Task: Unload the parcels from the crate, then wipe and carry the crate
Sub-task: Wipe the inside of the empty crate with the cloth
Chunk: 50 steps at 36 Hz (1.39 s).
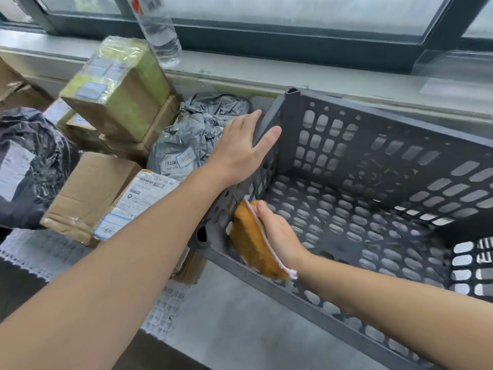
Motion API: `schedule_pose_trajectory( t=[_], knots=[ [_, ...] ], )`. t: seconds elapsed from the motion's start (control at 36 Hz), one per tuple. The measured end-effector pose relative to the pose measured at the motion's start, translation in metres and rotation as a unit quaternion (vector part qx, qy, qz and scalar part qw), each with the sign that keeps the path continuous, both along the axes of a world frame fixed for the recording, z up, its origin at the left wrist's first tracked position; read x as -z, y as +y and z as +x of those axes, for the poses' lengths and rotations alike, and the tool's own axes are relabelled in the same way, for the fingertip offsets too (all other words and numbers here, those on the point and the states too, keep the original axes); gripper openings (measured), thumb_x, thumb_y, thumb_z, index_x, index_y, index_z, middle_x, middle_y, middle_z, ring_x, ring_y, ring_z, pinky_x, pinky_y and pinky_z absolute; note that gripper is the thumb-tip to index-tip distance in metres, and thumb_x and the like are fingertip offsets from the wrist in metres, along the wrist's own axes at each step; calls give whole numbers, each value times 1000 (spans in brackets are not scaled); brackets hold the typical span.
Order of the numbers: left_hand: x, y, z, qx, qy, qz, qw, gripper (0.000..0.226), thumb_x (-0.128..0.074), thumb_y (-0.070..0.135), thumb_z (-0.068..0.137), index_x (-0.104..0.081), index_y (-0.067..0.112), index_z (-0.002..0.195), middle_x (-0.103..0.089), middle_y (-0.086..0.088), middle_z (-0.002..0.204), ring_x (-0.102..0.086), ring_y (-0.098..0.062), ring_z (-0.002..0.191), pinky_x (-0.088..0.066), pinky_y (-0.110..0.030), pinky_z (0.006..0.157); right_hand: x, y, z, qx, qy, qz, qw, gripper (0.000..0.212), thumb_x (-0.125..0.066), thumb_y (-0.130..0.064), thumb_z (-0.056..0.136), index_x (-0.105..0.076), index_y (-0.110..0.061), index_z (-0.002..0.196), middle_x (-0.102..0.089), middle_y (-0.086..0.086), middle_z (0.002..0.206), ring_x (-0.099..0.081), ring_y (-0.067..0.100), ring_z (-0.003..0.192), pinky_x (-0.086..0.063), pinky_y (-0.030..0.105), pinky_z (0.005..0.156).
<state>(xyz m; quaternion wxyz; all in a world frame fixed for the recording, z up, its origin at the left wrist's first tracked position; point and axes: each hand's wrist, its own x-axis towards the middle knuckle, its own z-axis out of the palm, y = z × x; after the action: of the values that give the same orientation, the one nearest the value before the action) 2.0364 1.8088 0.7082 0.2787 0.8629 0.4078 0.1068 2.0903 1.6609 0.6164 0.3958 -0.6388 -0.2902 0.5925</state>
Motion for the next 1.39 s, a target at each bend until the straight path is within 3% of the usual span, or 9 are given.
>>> schedule_pose_trajectory(
  t=[0.14,0.19,0.28,0.36,0.53,0.69,0.89,1.11,1.39],
  knots=[
    [2,1,-1,2,-1,4,1000,75,-27,65,94,-23,21,154,-26,0,157,-17,-15,146,-19,-43,119,-10,1,-7,24,0,34,999,39,-29,-60,99,-59,-45,118,-58,-9,131,-53,11,121,-35,38,112],
    [2,0,0,-1,-1,-1,1000,80,-25,68,90,-24,21,154,-27,0,157,-18,-15,146,-19,-43,119,-21,5,1,55,12,49,997,30,-31,-56,100,-55,-50,117,-53,-10,137,-50,11,124,-37,33,109],
    [1,1,2,-7,-5,-11,1000,82,-23,68,88,-24,20,154,-27,-1,157,-19,-15,146,-20,-43,119,-36,24,23,153,111,66,980,28,-47,-47,98,-68,-30,107,-71,-11,97,-66,5,90,-51,21,80],
    [0,1,1,-6,-5,-13,1000,81,-25,68,90,-23,20,154,-27,-1,158,-18,-14,146,-19,-44,120,-44,49,41,238,125,93,959,33,-56,-48,94,-72,-24,110,-72,2,104,-67,21,101,-50,41,97],
    [2,1,2,-2,-2,-3,1000,76,-28,65,95,-23,18,154,-28,-2,157,-20,-14,146,-19,-41,118,-34,87,48,299,117,138,937,47,-54,-49,94,-61,-18,129,-63,9,126,-62,21,114,-47,41,103],
    [2,3,3,-8,6,-12,1000,99,-21,81,76,-24,21,154,-29,-1,157,-21,-14,145,-20,-42,119,-7,80,18,230,17,110,967,79,-47,-77,78,-36,-39,147,-44,1,144,-46,19,131,-35,46,114],
    [2,2,3,-7,24,-25,999,106,-26,87,69,-21,26,155,-26,1,159,-19,-16,146,-20,-48,119,-9,63,12,147,-35,176,973,66,-51,-52,95,-16,-46,150,-25,-3,144,-31,20,137,-27,31,112],
    [3,4,2,-13,20,-26,999,103,-27,86,72,-23,25,155,-29,0,157,-23,-17,145,-23,-49,117,-1,46,10,41,-113,190,974,107,-80,-37,78,-8,-31,156,-10,2,152,-8,16,145,-15,22,110],
    [6,6,2,-14,13,-26,999,101,-25,86,73,-23,25,154,-28,1,158,-21,-15,146,-22,-48,118,4,43,43,80,-153,201,964,96,-78,-37,80,-19,-31,156,-39,3,141,-40,17,131,-33,31,111]
  ],
)
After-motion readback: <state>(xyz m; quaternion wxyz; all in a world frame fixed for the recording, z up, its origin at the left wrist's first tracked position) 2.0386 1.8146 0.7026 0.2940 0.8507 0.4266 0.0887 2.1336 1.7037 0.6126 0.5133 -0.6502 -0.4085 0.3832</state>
